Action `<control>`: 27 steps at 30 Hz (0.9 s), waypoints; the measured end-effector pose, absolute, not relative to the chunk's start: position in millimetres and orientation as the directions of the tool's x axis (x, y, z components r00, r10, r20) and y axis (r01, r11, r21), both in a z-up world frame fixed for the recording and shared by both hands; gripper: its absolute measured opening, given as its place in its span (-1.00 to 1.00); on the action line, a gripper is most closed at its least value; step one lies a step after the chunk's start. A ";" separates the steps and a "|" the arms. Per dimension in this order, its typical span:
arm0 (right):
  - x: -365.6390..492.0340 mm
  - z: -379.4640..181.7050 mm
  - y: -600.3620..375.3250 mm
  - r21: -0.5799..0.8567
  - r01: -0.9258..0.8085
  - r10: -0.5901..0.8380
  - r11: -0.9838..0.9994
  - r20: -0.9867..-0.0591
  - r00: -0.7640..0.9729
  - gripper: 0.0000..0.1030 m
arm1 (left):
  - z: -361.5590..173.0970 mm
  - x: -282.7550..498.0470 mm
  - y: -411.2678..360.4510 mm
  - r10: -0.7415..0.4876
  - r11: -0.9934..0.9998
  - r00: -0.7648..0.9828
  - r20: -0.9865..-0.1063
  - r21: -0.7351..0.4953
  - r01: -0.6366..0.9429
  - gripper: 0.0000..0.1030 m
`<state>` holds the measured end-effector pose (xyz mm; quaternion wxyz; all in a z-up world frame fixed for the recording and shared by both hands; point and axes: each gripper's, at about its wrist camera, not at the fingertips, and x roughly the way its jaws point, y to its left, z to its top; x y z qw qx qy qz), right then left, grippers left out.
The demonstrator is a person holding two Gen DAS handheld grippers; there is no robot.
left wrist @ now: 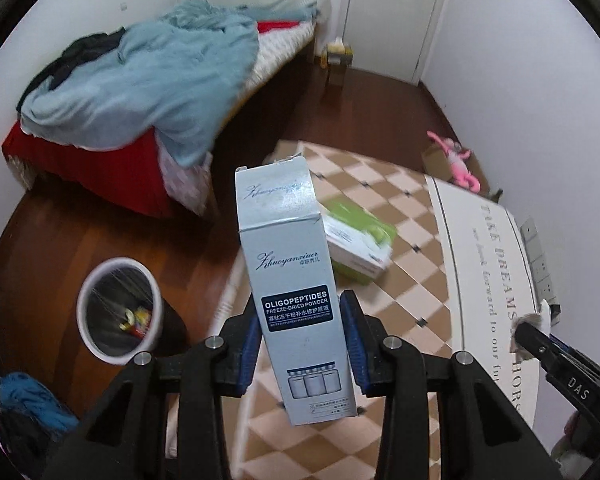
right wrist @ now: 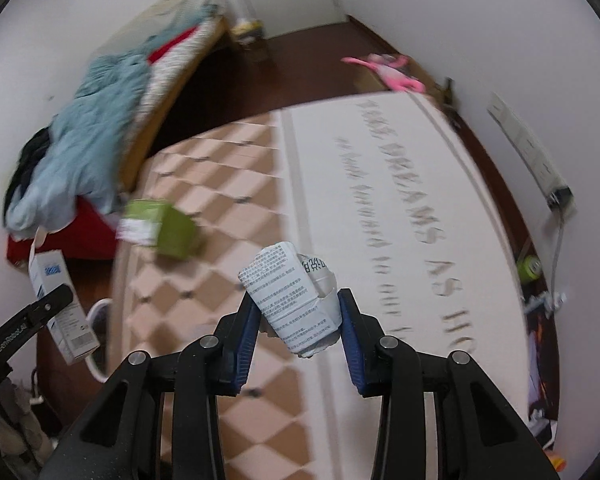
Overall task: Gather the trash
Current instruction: 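Carry the box and paper over the wastebasket and open both tools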
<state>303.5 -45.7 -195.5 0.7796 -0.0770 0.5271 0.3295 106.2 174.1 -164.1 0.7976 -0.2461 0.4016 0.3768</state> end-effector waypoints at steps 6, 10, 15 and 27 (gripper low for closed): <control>247.9 -157.5 30.8 0.254 -0.706 0.516 0.661 -0.837 0.181 -0.22 | -132.9 37.0 222.8 0.478 0.558 0.386 -0.789 -0.066 -0.827 -0.34; 204.3 -145.3 89.1 0.255 -0.772 0.547 0.582 -0.825 0.140 -0.22 | -128.4 -20.9 267.6 0.513 0.496 0.350 -0.784 -0.062 -0.866 -0.34; 141.0 -156.1 176.5 0.254 -0.841 0.547 0.478 -0.835 0.059 -0.22 | -147.3 -79.1 319.4 0.504 0.419 0.295 -0.812 -0.069 -0.905 -0.34; 20.8 -263.1 337.0 0.274 -0.900 0.396 0.340 -0.909 -0.127 -0.22 | -272.6 -154.0 449.3 0.202 0.291 0.271 -0.941 -0.207 -0.934 -0.32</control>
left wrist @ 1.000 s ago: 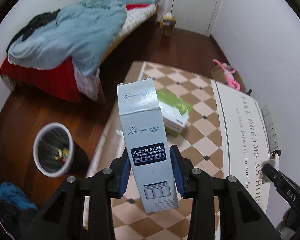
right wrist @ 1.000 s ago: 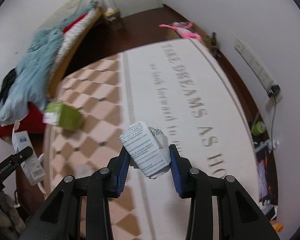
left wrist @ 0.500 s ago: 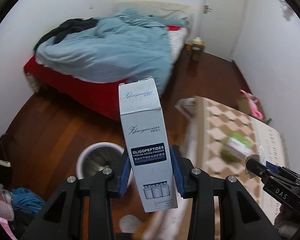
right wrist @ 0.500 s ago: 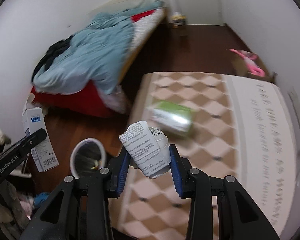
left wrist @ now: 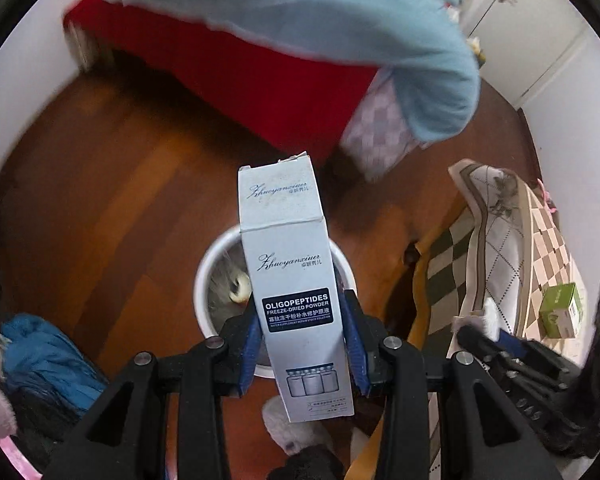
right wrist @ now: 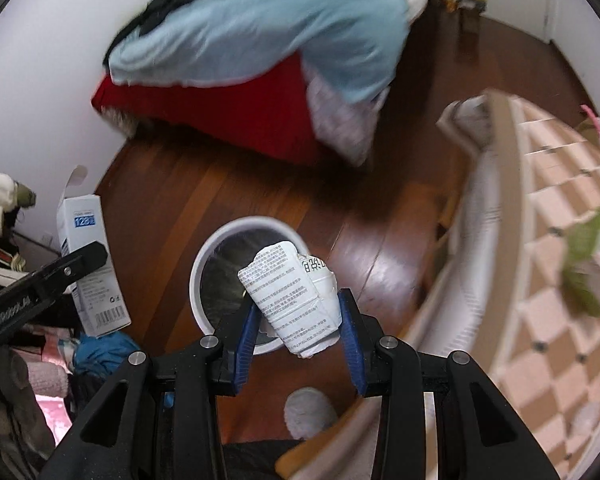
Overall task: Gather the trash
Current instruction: 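Carry the box and paper over the wastebasket and open both tools, then move both open tools back toward the table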
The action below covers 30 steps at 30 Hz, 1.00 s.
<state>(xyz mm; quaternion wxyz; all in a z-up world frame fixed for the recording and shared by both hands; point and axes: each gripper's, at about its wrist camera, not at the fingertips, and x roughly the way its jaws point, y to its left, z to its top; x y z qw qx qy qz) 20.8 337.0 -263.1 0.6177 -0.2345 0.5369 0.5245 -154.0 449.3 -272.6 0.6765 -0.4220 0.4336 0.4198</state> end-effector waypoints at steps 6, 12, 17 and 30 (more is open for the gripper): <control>0.9 -326.1 385.5 0.282 -0.902 0.299 0.327 -0.936 -0.184 -0.22 | -316.5 -169.3 484.9 0.136 0.195 0.222 -0.965 -0.194 -0.961 0.67; -7.1 -364.6 421.0 0.299 -0.906 0.251 0.301 -0.941 -0.228 -0.19 | -336.9 -198.9 480.7 0.165 0.123 0.142 -0.976 -0.122 -0.985 0.96; -12.1 -373.8 439.2 0.355 -0.895 0.268 0.270 -0.920 -0.285 0.79 | -336.4 -208.2 458.4 0.248 0.129 0.015 -0.969 0.018 -0.991 0.96; -8.6 -364.4 404.7 0.167 -0.948 0.221 0.272 -0.969 -0.107 0.94 | -296.9 -208.0 409.6 0.342 0.167 -0.051 -0.938 0.114 -0.979 0.96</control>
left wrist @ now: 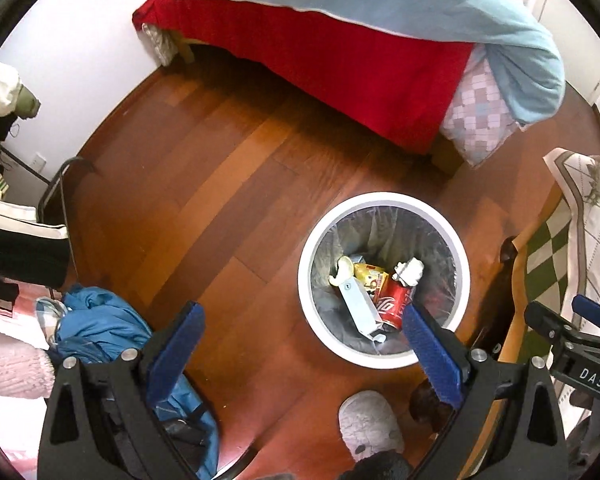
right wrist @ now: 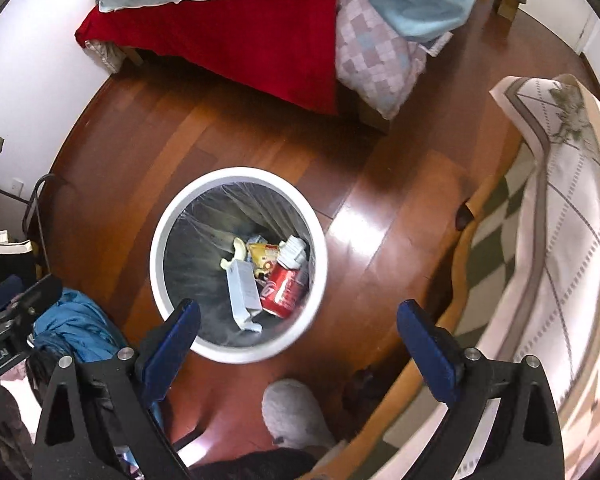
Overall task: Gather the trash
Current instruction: 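Move both open tools back toward the table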
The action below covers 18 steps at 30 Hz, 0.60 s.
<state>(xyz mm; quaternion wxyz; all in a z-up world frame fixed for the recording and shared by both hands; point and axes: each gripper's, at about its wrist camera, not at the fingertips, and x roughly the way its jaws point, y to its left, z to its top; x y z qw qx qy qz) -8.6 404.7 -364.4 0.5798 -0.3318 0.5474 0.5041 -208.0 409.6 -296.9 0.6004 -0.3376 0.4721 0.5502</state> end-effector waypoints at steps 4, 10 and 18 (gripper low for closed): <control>-10.8 -343.9 386.0 0.142 -0.953 0.240 0.269 -0.968 -0.076 0.94 | -279.0 -205.5 394.2 0.368 0.175 -0.037 -0.929 0.109 -0.979 0.96; -14.8 -303.5 356.8 0.131 -0.955 0.291 0.267 -0.955 -0.049 0.94 | -243.2 -209.6 368.0 0.416 0.175 -0.008 -0.909 0.088 -0.981 0.96; -22.5 -237.2 305.6 0.130 -0.961 0.397 0.245 -0.918 -0.023 0.94 | -188.0 -210.9 319.9 0.512 0.209 0.033 -0.858 0.087 -0.974 0.96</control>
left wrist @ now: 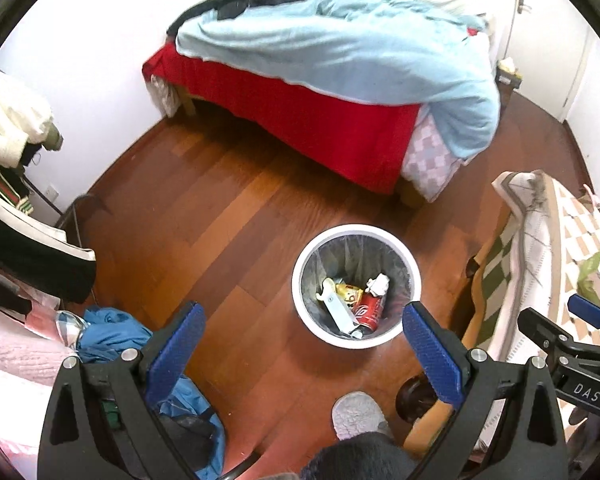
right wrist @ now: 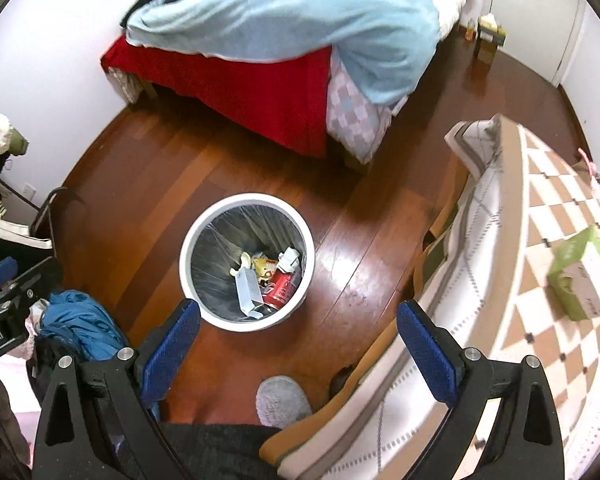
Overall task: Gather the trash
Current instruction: 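Move both open tools back toward the table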
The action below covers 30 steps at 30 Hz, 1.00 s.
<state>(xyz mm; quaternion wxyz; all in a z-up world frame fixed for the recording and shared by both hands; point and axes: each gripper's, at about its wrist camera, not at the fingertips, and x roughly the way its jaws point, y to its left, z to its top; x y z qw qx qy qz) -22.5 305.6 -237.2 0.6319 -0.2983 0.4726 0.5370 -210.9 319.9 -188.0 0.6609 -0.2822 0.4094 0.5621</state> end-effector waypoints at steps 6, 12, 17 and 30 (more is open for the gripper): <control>-22.0 -193.5 258.7 0.189 -0.948 0.469 0.255 -0.882 -0.050 0.94 | -152.0 -207.4 280.1 0.572 0.228 0.048 -0.819 0.102 -0.968 0.96; -7.2 -155.7 211.1 0.269 -0.921 0.540 0.281 -0.838 -0.080 0.94 | -141.2 -179.4 250.0 0.586 0.269 0.087 -0.805 0.092 -0.959 0.96; 35.9 -146.7 163.9 0.325 -0.864 0.560 0.385 -0.826 -0.061 0.94 | -175.6 -123.3 231.0 0.507 0.358 0.144 -0.850 0.056 -0.932 0.96; 236.6 -272.8 48.2 0.182 -0.612 0.296 0.770 -0.951 0.089 0.38 | -299.9 47.3 190.1 0.311 0.553 0.084 -0.947 0.108 -0.826 0.96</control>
